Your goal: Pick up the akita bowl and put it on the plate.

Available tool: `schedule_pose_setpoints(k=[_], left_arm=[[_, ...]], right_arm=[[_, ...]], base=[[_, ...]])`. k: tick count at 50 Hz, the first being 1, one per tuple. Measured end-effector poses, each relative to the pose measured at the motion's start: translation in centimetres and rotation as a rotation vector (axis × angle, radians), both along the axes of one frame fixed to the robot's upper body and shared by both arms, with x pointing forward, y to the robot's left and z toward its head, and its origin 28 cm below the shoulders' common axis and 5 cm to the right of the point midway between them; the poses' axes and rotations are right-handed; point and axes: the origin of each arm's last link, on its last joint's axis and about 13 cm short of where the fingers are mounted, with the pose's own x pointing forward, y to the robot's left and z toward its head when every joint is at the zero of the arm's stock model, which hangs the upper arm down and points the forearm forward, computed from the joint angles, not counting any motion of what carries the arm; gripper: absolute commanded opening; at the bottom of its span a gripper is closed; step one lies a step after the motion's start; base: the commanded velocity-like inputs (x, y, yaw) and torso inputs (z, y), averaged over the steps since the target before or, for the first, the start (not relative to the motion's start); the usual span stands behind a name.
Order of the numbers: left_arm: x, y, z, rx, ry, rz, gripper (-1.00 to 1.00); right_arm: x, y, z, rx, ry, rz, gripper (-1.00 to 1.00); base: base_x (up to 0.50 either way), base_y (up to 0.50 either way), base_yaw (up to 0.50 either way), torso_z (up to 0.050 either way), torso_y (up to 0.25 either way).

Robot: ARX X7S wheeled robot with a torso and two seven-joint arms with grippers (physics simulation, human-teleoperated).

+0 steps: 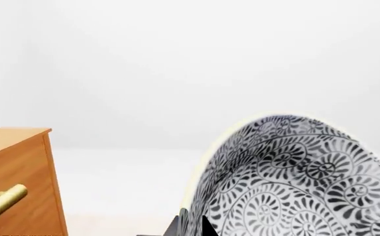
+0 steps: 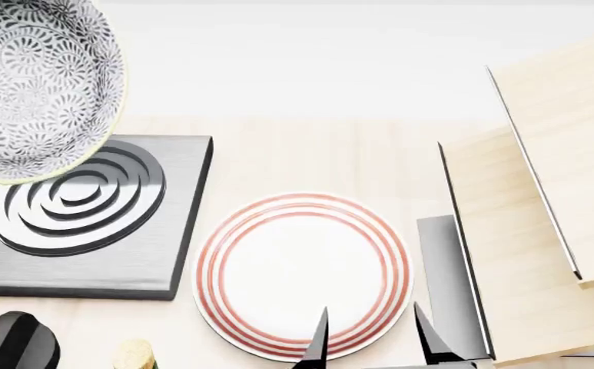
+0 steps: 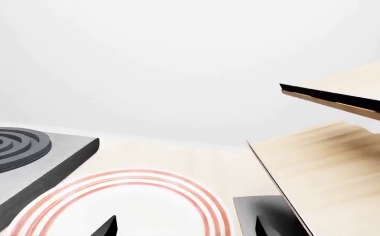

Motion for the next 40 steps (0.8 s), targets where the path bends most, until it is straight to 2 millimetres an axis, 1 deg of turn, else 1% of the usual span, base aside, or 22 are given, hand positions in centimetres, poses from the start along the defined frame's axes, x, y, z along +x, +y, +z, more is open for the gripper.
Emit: schedule_pose_setpoints(k=[8, 23, 40], left_arm=[[1.0, -0.5, -0.2, -0.059, 0.042, -0.053, -1.00], [2.7, -1.9, -0.9, -0.204, 0.184, -0.162, -1.00], [3.5, -3.6, -1.4, -0.361, 0.279, -0.272, -1.00]], right_arm=[[0.0, 0.0, -0.1, 0.001, 0.003, 0.001, 1.00], [0.1, 0.0, -0.3, 0.002, 0.008, 0.002, 1.00], [0.2, 0.0, -0.4, -0.001, 0.013, 0.004, 1.00]], base=[[0.00, 0.00, 0.00, 0.000, 0.000], [0.00, 0.00, 0.00, 0.000, 0.001], [0.00, 0.00, 0.00, 0.000, 0.001]])
